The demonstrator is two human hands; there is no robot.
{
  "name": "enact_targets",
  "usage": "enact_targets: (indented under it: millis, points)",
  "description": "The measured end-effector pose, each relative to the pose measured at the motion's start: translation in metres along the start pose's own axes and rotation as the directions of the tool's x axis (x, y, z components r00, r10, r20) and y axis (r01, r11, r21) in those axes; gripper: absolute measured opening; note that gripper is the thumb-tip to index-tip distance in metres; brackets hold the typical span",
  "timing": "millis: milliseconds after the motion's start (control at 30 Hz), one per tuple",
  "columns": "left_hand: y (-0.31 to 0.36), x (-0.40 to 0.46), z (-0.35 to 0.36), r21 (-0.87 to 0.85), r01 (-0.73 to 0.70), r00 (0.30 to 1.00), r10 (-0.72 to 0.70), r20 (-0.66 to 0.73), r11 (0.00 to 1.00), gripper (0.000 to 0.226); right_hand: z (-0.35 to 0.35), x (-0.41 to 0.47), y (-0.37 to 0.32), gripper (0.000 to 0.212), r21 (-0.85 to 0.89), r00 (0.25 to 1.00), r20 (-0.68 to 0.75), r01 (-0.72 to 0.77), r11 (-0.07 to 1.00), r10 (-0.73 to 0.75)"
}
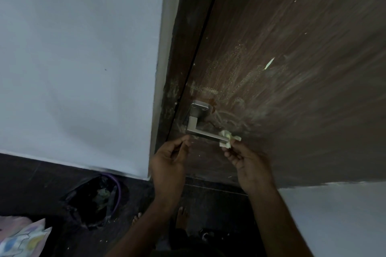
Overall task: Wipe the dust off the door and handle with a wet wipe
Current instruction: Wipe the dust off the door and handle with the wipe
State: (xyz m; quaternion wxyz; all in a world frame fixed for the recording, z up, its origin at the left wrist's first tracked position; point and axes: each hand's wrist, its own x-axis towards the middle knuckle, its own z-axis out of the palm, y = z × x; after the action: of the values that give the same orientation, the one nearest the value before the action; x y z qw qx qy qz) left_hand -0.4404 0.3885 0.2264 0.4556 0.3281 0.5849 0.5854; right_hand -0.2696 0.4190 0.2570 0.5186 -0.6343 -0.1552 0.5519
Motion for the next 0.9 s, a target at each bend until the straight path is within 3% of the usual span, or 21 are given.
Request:
enact_targets:
  millis: [167, 300, 467, 700, 900]
  points:
    - [-0.004, -0.001, 0.002, -0.004, 0.017, 1.0, -0.017, 0.022, 1.0, 0.022, 0.002, -0.004, 0.001, 0.021, 0.135, 1.0, 0.015, -0.024, 0.991, 0.022]
    - [-0.007, -0.004, 0.005, 0.035, 0.01, 1.0, -0.011, 0.026, 0.999, 0.024, 0.006, -0.004, 0.008, 0.01, 0.297, 0.999, -0.025, -0.017, 0.955, 0.025]
    - [-0.009, -0.005, 0.005, 0.028, 0.015, 0.999, -0.016, 0.028, 0.999, 0.026, 0.005, -0.007, 0.026, 0.022, 0.413, 0.99, 0.056, -0.144, 0.899, 0.133]
    - [-0.009, -0.001, -0.002, -0.073, 0.117, 0.993, -0.116, 0.015, 0.99, 0.016, 0.057, -0.012, 0.042, 0.021, 0.405, 0.926, 0.241, -0.368, 0.837, 0.29]
    - [-0.009, 0.007, -0.01, -0.07, 0.123, 0.986, -0.13, -0.104, 0.99, 0.012, 0.071, -0.005, 0.053, 0.032, 0.328, 0.918, 0.288, -0.361, 0.873, 0.271]
